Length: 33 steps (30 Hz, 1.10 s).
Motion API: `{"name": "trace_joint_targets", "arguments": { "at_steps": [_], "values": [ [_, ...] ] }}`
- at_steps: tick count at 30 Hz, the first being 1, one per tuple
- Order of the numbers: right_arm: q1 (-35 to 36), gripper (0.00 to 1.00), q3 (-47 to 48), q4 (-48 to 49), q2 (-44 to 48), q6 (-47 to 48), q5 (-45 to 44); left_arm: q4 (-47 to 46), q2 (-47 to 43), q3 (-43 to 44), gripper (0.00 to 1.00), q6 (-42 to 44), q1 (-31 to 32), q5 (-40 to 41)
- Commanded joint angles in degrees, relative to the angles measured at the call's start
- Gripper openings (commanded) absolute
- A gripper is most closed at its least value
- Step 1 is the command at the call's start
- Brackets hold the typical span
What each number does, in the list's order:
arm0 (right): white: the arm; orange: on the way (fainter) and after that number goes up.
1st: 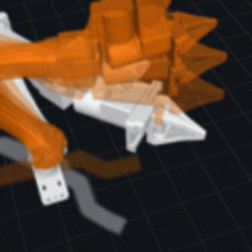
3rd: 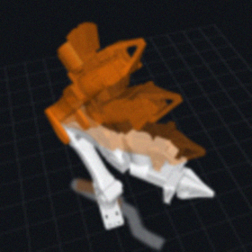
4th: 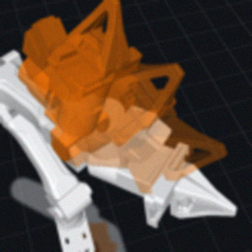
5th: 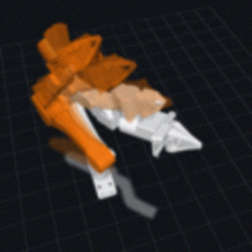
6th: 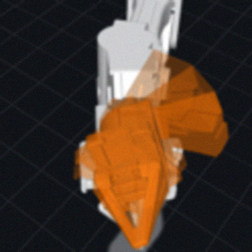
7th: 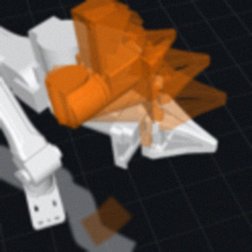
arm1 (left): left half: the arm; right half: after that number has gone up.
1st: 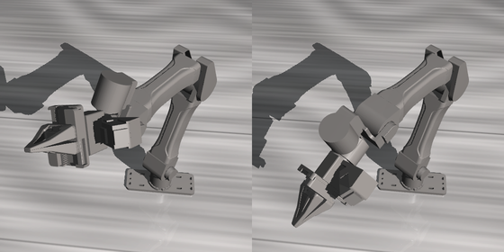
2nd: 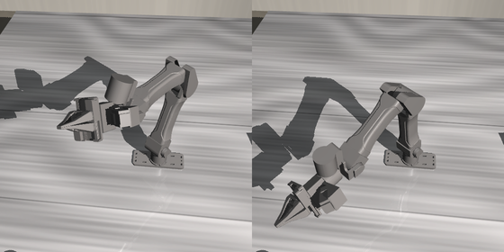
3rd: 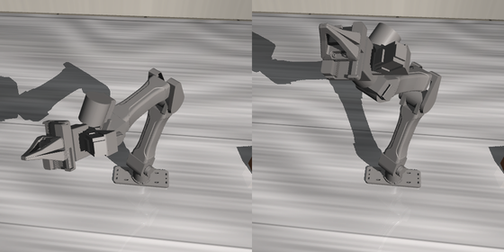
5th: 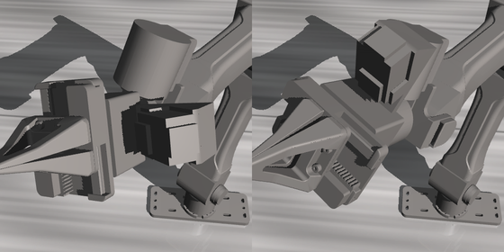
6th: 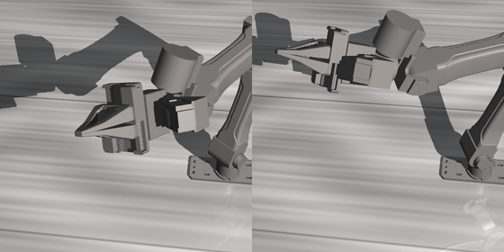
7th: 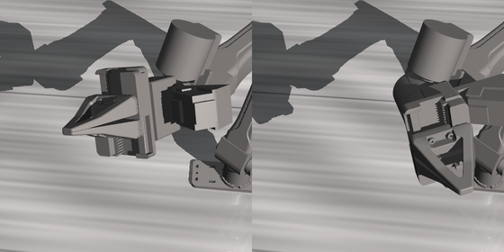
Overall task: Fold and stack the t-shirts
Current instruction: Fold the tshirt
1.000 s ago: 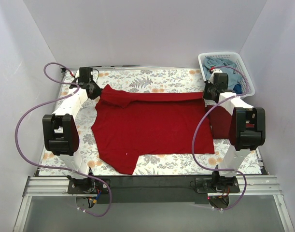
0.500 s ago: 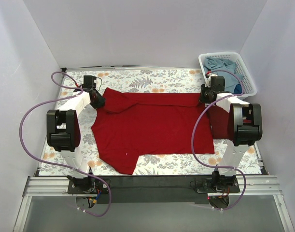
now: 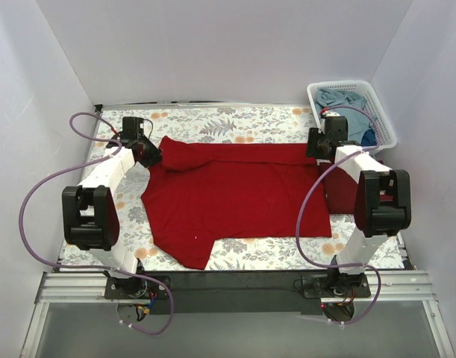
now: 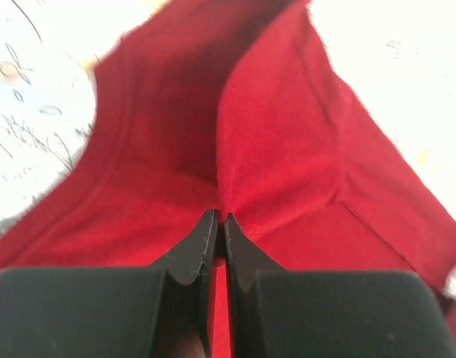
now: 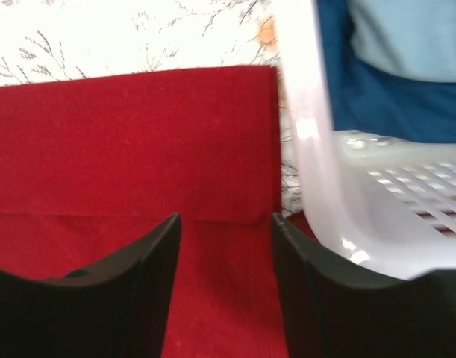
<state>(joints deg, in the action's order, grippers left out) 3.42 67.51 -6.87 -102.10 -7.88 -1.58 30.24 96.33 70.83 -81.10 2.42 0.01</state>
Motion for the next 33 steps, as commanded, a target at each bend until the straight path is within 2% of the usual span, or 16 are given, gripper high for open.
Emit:
{"name": "trace_joint_targets", "arguments": {
  "at_steps": [1, 9, 16, 20, 33],
  "values": [
    [1.23, 0.59, -1.14, -0.60, 5.76, -1.52, -6.06, 0.35, -6.06, -2.00, 0.00, -1.78, -0.04, -2.82],
    [4.84, 0.60, -3.95, -1.12, 11.04, -1.09, -8.88, -0.97, -9.15, -7.10, 0.00, -4.59, 0.84, -4.93],
    [6.86, 0.60, -7.39, -0.51, 12.63, -0.12, -2.47, -3.08, -8.88, -11.94, 0.00, -6.35, 1.10, -2.74],
    [7.92, 0.60, -9.14, 0.02, 12.98, 0.49, 0.35, -4.13, -8.80, -14.22, 0.00, -6.88, 1.10, 1.64],
    [8.80, 0.59, -12.22, 3.01, 13.51, -0.56, 9.23, -4.14, -12.04, -15.90, 0.03, -5.83, 1.10, 0.08]
  ]
}}
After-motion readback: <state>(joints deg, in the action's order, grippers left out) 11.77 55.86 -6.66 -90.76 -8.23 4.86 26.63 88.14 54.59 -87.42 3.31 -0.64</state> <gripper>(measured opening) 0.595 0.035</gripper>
